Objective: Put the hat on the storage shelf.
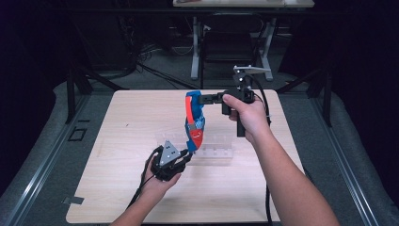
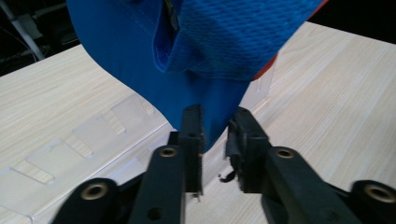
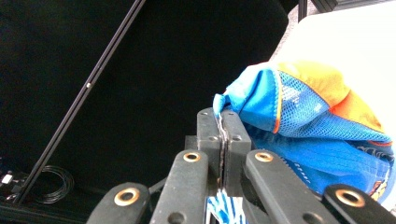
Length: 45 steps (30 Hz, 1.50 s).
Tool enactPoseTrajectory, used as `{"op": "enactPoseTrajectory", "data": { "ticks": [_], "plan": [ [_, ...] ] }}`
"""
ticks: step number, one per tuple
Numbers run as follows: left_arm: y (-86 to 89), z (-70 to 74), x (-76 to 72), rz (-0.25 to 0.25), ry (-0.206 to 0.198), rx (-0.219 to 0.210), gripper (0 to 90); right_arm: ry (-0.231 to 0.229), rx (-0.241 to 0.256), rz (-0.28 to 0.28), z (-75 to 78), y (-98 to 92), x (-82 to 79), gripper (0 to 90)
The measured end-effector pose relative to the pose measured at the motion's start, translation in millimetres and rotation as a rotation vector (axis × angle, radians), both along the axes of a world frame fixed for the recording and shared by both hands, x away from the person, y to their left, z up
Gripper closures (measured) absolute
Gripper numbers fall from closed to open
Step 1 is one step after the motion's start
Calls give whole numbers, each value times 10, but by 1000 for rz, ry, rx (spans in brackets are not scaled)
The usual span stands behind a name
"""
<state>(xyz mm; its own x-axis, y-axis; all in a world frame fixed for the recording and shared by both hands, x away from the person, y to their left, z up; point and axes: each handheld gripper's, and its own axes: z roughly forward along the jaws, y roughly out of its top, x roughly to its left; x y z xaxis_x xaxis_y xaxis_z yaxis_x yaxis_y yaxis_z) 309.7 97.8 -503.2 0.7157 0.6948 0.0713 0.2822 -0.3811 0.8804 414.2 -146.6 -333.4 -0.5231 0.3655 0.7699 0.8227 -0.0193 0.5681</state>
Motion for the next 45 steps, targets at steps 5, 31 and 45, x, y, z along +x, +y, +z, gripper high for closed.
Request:
{"op": "enactPoseTrajectory", "data": {
  "ticks": [5, 31, 45],
  "plan": [
    [-27, -2, -20, -11, -28, 47, 856, 1, 5, -3, -14, -17, 0, 889],
    [98, 38, 38, -9, 13, 48, 887, 12, -22, -42, -124, -46, 10, 858],
    [105, -71, 74, 4, 47, 34, 886, 20, -33, -62, -193, -106, 9, 863]
  ]
}}
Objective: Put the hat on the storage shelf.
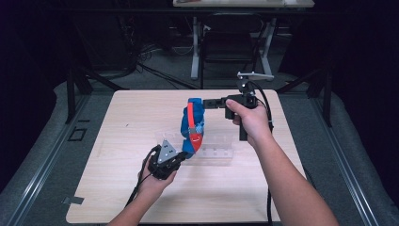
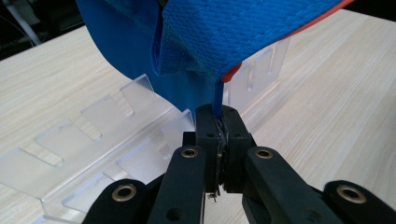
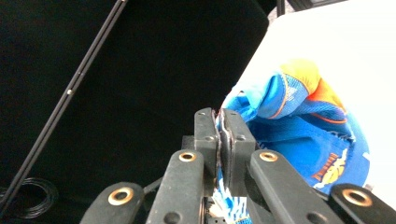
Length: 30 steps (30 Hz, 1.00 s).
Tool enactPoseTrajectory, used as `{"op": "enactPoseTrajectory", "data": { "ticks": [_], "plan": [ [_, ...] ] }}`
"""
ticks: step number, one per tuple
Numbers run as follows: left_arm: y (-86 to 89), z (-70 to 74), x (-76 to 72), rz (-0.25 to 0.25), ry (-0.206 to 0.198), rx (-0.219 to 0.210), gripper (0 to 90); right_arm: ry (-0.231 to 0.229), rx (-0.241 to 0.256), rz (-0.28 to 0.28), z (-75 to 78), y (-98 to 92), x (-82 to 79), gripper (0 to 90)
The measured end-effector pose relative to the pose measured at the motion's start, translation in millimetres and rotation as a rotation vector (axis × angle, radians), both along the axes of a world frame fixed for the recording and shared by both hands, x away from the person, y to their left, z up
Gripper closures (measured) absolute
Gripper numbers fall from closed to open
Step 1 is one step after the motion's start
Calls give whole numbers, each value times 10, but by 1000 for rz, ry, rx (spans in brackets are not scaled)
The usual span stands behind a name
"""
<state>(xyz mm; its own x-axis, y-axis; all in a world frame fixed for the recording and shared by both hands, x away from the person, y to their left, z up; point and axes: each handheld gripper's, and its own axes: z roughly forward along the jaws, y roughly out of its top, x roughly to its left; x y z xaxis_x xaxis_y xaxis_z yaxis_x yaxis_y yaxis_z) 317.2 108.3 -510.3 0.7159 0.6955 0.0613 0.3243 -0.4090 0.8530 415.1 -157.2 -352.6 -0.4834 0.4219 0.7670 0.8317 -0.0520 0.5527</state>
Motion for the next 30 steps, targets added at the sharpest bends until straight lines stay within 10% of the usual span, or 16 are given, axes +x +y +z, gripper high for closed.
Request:
{"op": "enactPoseTrajectory", "data": {
  "ticks": [30],
  "plan": [
    [71, -50, -21, 32, 10, -3, 854, -58, -116, -44, 110, -248, -173, 847]
  ]
}}
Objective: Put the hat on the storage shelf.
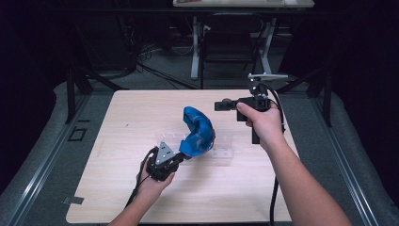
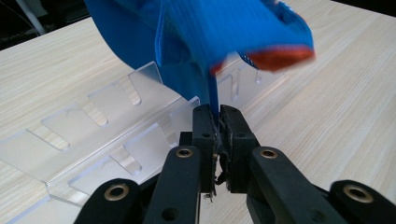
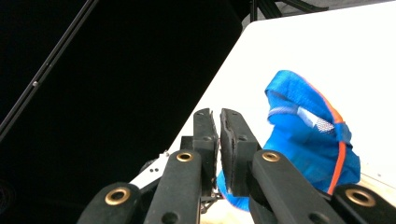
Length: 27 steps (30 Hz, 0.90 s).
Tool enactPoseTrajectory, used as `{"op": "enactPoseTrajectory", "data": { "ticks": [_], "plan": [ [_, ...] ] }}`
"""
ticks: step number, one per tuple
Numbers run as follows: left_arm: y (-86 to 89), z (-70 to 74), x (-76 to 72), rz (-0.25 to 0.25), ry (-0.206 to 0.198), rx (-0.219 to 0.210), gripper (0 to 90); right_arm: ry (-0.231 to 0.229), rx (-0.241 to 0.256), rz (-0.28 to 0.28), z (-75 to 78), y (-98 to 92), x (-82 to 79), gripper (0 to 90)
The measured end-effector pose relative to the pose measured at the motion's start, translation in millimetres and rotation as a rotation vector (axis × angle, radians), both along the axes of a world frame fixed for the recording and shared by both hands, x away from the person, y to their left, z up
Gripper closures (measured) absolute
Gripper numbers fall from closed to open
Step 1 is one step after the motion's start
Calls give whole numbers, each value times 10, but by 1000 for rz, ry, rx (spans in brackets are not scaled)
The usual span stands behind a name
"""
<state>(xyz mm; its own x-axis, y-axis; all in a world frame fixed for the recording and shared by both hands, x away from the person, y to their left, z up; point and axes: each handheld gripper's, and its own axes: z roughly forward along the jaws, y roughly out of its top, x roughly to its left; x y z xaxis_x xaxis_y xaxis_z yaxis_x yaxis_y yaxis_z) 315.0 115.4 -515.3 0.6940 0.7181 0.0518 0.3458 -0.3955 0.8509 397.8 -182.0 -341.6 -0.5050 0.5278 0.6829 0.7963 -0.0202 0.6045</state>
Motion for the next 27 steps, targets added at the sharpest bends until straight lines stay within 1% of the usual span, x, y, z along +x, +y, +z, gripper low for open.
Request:
{"op": "enactPoseTrajectory", "data": {
  "ticks": [2, 4, 7, 10, 16, 18, 22, 24, 27],
  "plan": [
    [15, 8, -9, 1, -1, -3, 832, -4, 2, -3, 4, -5, -10, 847],
    [30, 12, -26, -1, -2, -1, 824, -8, -6, -5, 8, -10, -22, 846],
    [71, 21, -52, 4, -9, -2, 790, -17, -37, -7, 10, -20, -43, 842],
    [135, 37, -65, 9, -3, -7, 748, -31, -73, -13, 11, -32, -73, 840],
    [288, 55, -70, 48, -15, -20, 659, -50, -113, -37, -14, -92, -131, 830],
    [341, 52, -73, 59, -4, -23, 644, -51, -128, -47, -30, -118, -149, 829],
    [454, 27, -74, 69, 7, -24, 614, -54, -138, -61, -69, -189, -189, 821],
    [516, 14, -72, 83, 17, -29, 594, -63, -163, -71, -82, -230, -217, 815],
    [602, -3, -78, 105, 27, -28, 584, -68, -159, -80, -102, -277, -254, 811]
  ]
}}
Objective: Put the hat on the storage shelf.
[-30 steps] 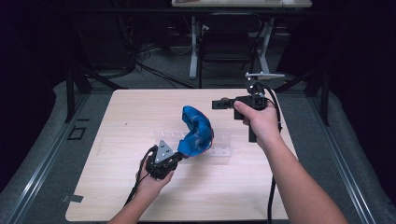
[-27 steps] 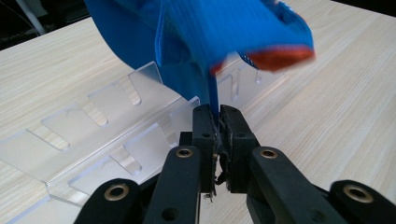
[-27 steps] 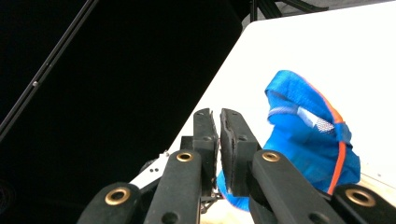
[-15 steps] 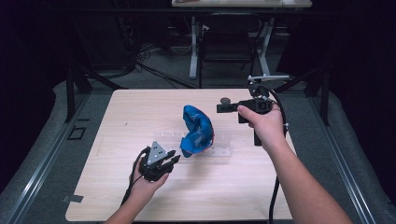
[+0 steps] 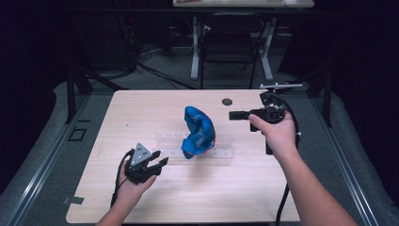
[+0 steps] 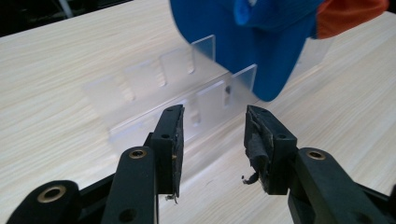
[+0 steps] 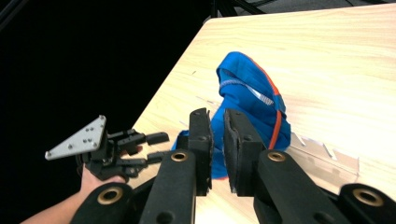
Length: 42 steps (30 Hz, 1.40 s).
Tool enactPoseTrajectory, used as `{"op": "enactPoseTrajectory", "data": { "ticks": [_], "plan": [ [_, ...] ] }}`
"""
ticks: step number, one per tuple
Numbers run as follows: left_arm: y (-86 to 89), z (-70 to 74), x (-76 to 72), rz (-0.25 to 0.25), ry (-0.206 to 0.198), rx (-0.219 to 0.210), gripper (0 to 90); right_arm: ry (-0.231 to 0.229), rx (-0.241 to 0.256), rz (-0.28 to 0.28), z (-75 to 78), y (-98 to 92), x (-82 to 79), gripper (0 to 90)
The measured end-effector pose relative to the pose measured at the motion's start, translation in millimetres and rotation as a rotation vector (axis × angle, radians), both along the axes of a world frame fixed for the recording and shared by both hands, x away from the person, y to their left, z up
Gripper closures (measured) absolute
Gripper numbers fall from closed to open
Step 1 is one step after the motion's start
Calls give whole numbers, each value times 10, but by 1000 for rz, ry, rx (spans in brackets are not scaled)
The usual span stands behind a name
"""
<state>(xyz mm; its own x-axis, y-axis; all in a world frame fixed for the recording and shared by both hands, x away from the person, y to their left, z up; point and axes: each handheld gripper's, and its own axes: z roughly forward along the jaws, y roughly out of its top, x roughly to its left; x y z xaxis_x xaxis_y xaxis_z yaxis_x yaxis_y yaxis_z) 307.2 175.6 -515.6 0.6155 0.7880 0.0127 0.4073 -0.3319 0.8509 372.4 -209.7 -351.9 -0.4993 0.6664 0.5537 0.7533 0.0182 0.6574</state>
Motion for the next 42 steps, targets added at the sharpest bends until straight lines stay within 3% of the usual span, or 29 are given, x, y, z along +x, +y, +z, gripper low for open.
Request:
{"op": "enactPoseTrajectory", "data": {
  "ticks": [11, 14, 16, 18, 21, 25, 27, 36, 42],
  "plan": [
    [284, -68, -31, 48, 31, 3, 534, -23, -92, -32, -126, -144, -191, 783],
    [364, -94, -47, 52, 38, -27, 537, -34, -101, -36, -166, -176, -263, 781],
    [398, -110, -63, 54, 27, -25, 536, -41, -135, -43, -192, -191, -316, 777],
    [443, -128, -79, 55, 26, -36, 537, -73, -200, -62, -207, -185, -378, 775],
    [501, -167, -89, 71, 30, -57, 540, -58, -194, -60, -256, -188, -446, 772],
    [558, -212, -90, 89, 39, -76, 540, -76, -267, -76, -339, -173, -518, 767],
    [579, -227, -84, 98, 48, -74, 540, -63, -239, -71, -396, -182, -553, 766],
    [630, -286, -63, 111, 67, -60, 540, -58, -235, -90, -658, -232, -658, 759],
    [641, -301, -69, 119, 72, -59, 530, -81, -263, -126, -855, -286, -745, 754]
  ]
}}
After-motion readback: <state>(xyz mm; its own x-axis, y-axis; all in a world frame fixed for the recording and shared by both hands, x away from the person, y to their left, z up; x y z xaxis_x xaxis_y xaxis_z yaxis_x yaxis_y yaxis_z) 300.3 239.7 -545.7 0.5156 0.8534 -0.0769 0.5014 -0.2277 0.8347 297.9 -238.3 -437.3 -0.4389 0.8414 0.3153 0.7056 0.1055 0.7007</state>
